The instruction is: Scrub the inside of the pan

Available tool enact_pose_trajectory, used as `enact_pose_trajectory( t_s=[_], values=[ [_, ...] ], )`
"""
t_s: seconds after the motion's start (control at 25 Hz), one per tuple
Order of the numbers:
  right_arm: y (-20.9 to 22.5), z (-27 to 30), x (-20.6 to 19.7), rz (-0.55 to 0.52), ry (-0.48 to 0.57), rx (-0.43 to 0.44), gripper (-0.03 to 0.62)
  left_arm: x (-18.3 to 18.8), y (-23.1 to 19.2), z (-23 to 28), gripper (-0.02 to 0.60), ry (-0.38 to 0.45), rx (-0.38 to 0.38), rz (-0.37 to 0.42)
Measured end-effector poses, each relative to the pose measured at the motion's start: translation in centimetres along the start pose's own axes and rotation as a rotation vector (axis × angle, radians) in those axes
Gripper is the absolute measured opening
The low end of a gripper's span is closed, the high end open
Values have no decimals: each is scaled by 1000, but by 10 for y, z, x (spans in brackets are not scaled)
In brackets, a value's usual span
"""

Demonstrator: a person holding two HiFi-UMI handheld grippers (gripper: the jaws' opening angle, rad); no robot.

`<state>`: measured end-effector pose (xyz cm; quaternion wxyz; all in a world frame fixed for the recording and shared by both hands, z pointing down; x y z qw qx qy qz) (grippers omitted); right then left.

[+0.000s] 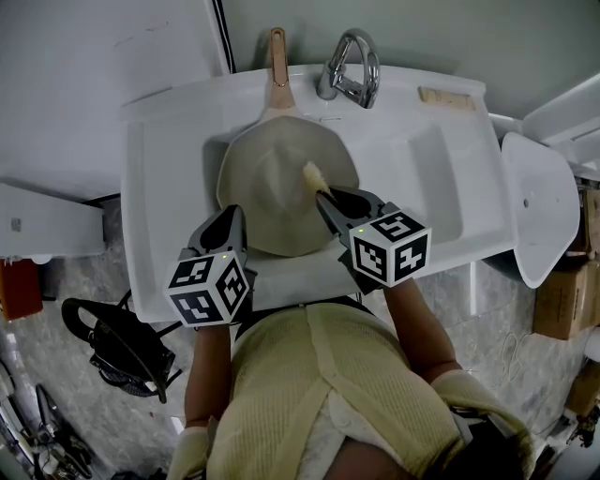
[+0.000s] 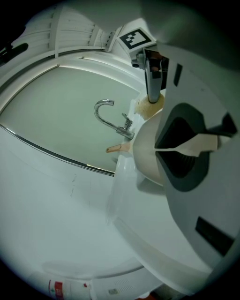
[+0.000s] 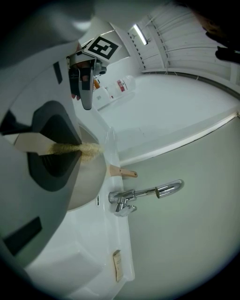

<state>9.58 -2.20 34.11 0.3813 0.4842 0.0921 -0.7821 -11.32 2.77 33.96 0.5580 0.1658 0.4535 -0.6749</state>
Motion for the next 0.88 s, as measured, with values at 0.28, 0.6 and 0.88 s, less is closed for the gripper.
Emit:
enact_pose_trajectory(
  t_s=[0.28,0.6,0.88],
  values=[
    [-2,0,1,-2,1,3,51,-1,-1,-3,72,0,-9,-8],
    [-3,0,3,5,9,14,51,-1,1,-5,72,-2,-27,-5],
    [-2,1,2,7,11,21,51,-2,2,-3,72,-8,-46,-3]
  ],
)
Point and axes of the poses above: the fingertips, and each gripper's own axes: z forward along the fingers, y to its right, x out of its top, the point moved 7 cm from there along -z, backward along the fingers, and after that the axes turned 7 degrees about -z, right-handed, at the moved point
